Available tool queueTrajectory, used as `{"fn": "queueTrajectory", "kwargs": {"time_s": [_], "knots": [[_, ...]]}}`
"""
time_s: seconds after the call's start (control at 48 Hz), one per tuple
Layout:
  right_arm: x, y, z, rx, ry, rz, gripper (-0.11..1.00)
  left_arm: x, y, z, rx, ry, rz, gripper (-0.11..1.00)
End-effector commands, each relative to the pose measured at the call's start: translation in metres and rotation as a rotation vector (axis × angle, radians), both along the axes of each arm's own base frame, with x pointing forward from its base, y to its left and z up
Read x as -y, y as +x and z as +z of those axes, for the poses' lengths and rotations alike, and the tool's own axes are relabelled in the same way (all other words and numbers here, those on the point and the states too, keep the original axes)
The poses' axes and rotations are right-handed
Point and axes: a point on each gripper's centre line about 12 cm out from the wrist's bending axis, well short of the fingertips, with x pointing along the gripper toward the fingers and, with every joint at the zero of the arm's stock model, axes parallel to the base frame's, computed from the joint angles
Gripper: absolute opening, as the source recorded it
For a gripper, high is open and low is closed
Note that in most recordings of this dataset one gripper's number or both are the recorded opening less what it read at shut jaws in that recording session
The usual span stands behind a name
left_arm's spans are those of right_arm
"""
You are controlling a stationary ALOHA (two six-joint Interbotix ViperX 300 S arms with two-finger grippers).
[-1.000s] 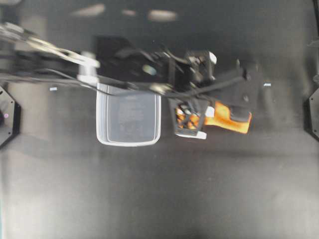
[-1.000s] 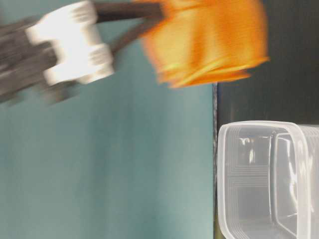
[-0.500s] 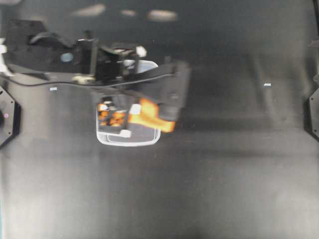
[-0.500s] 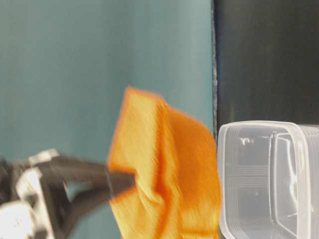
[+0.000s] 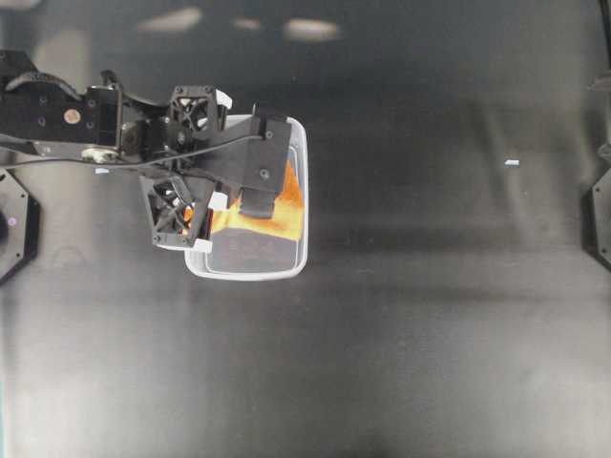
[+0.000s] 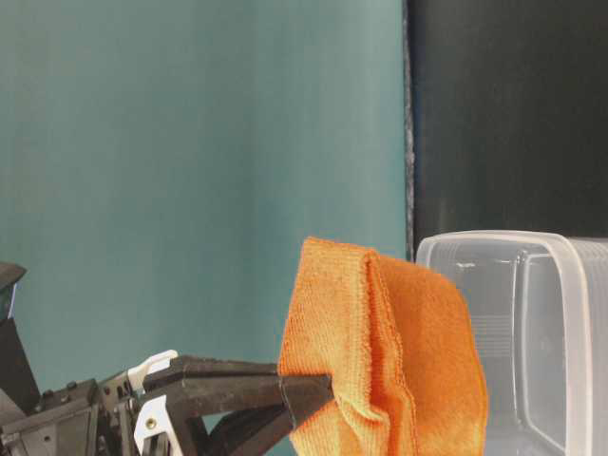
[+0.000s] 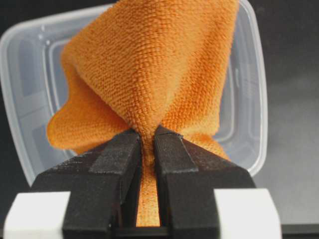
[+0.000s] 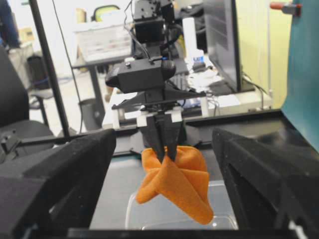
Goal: Place the orange towel into the container with the left arm.
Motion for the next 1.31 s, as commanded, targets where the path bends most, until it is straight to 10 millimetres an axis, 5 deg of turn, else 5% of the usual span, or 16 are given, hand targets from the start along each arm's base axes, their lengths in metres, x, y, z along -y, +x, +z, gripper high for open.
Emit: {"fn": "queueTrajectory", "kwargs": {"time_s": [0.0,0.271,0.521,0.604,1.042,1.292], "knots": [[0.0,0.002,0.003,0.006,0.003,0.002,0.76,-0.001,0.003,0.004,0.035,0.001,0.0,0.05],[0.0,0.002,0.003,0.006,0.004,0.003,0.76,-0.002,0.004,-0.006,0.013,-0.003,0.013,0.08],[0.0,0.002,0.003,0.006,0.003,0.002,0.76,0.001,0.005,-0.002,0.039,-0.004,0.004,0.78],[0.0,0.002,0.003,0.006,0.004,0.003,0.76,0.002,0.003,0.006,0.058,-0.001,-0.004,0.9],[0.0,0.001,0.003,0.011,0.003,0.003,0.76,0.0,-0.054,0.105,0.396,-0.002,0.004,0.89],[0.0,0.001,0.004,0.014,0.002,0.003,0.76,0.001,-0.091,0.11,0.6,-0.003,0.0,0.89]]}}
